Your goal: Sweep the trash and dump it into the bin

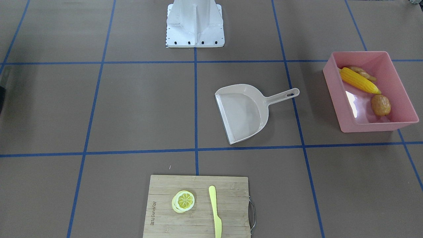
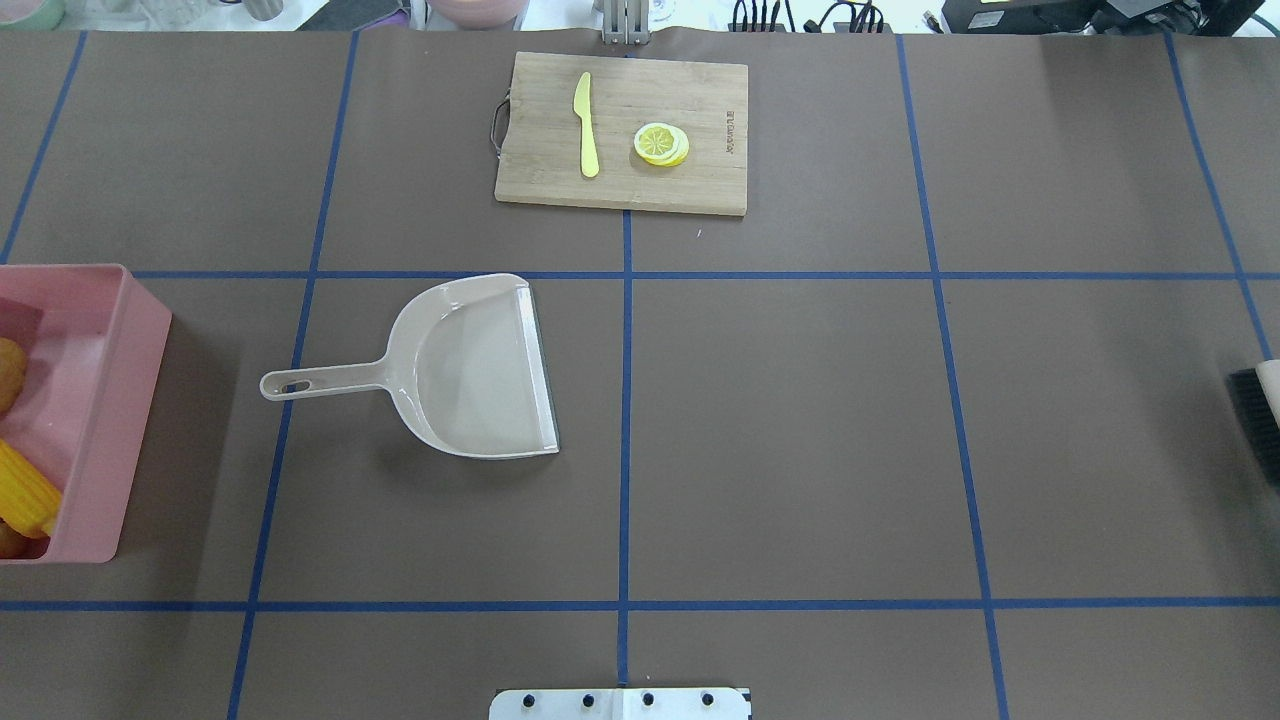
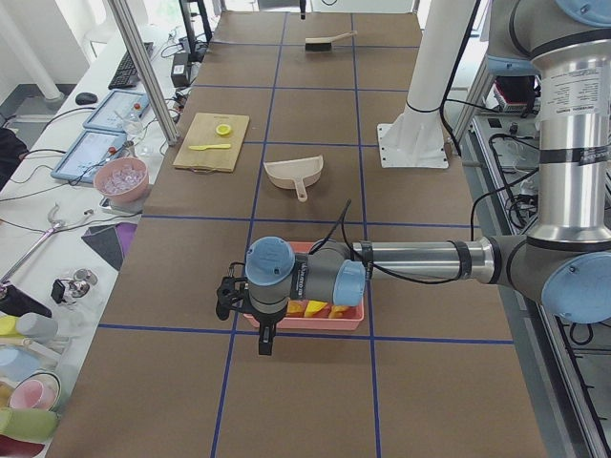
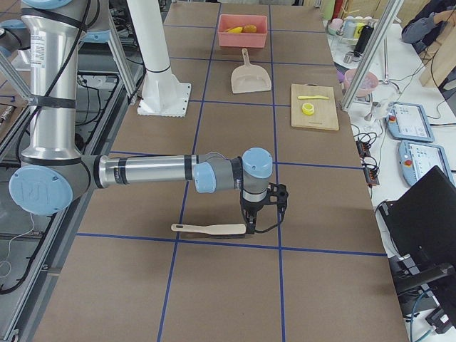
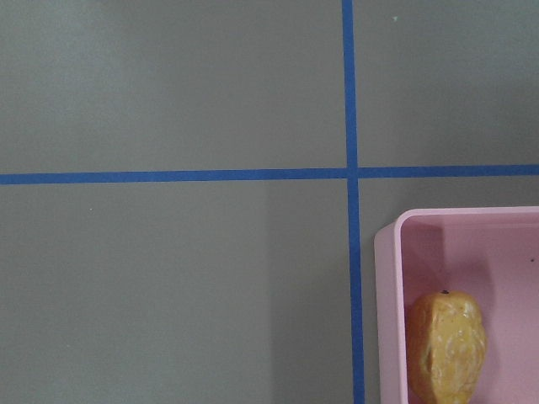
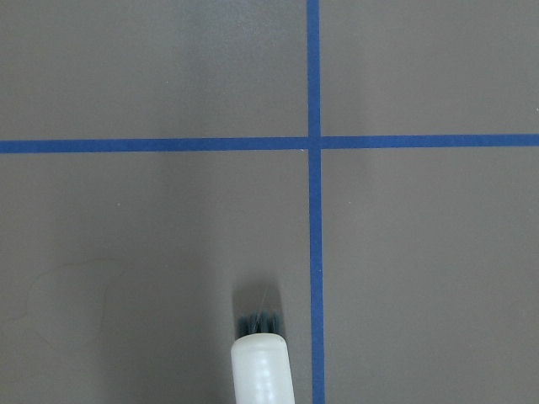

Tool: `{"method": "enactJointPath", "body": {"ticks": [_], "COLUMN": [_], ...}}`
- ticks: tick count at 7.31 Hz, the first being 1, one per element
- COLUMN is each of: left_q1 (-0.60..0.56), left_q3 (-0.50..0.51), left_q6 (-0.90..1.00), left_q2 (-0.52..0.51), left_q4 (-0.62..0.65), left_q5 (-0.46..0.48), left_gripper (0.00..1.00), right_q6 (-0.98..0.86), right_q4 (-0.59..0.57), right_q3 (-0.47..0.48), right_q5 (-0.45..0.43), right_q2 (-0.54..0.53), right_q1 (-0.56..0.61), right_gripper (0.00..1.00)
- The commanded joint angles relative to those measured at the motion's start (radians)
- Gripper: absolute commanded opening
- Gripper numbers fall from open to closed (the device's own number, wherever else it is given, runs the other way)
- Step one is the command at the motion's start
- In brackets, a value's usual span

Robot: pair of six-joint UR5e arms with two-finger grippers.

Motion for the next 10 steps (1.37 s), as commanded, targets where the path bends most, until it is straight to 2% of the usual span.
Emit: {"method": "enactJointPath", "body": {"ticks": [1,10], "left_q1": [0.000,0.002], "left_q3": [0.001,0.014], "left_q6": [0.000,0.000], "left_q2": [0.000,-0.002], "left_q4": [0.000,-0.001], "left_q5": [-0.002,-0.006], "left_gripper": [0.98,0.98], "right_q6": [0.000,-0.001], "right_q4": [0.000,0.002], "right_q3": [0.000,-0.002], "right_q5": [0.000,-0.002], "right_q2": [0.000,0.000], "right_q1": [0.000,0.000], "right_gripper": [1.00,1.00]}}
